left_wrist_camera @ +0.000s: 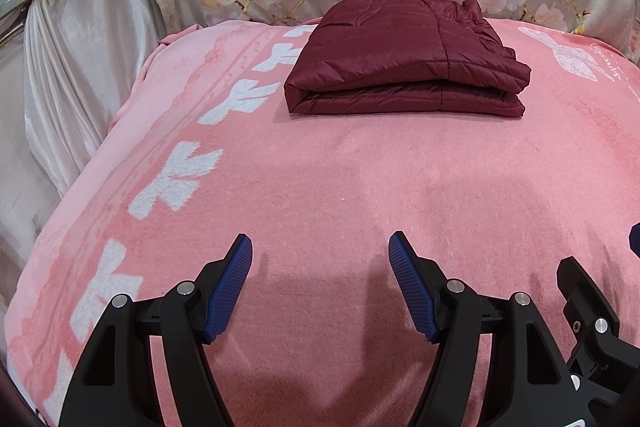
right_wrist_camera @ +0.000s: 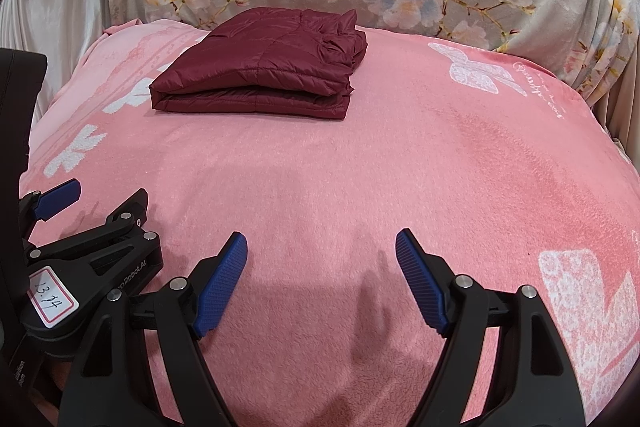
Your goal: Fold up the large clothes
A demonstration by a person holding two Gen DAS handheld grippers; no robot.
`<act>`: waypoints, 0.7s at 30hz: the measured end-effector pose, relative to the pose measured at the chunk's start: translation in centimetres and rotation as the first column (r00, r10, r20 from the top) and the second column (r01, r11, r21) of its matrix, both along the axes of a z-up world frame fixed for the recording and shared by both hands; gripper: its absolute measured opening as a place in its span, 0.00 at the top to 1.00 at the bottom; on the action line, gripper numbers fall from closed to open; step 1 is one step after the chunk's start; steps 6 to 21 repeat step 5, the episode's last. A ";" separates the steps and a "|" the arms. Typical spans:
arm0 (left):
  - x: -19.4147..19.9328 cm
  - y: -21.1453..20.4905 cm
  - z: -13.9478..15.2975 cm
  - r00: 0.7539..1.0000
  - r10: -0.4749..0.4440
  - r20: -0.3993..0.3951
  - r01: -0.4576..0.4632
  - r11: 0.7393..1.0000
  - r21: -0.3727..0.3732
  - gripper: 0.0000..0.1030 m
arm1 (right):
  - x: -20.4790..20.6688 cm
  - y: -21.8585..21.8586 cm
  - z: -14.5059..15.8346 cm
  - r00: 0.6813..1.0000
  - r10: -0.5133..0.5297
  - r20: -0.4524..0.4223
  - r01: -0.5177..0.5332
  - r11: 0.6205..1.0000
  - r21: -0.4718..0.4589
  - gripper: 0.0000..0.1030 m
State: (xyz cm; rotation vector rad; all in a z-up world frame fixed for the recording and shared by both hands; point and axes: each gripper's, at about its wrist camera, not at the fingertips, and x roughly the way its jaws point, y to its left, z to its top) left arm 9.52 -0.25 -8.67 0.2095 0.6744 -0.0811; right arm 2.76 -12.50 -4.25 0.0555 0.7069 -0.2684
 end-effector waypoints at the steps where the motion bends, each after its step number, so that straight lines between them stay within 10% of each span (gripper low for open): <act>1: 0.0 0.0 0.1 1.000 -0.001 -0.002 0.001 1.000 -0.002 0.33 | 0.0 0.0 0.0 1.000 0.001 0.000 -0.001 1.000 0.001 0.28; 21: 0.1 0.0 0.2 1.000 -0.001 -0.003 0.001 1.000 -0.005 0.34 | 0.0 0.0 0.0 1.000 0.000 0.000 0.000 1.000 0.000 0.28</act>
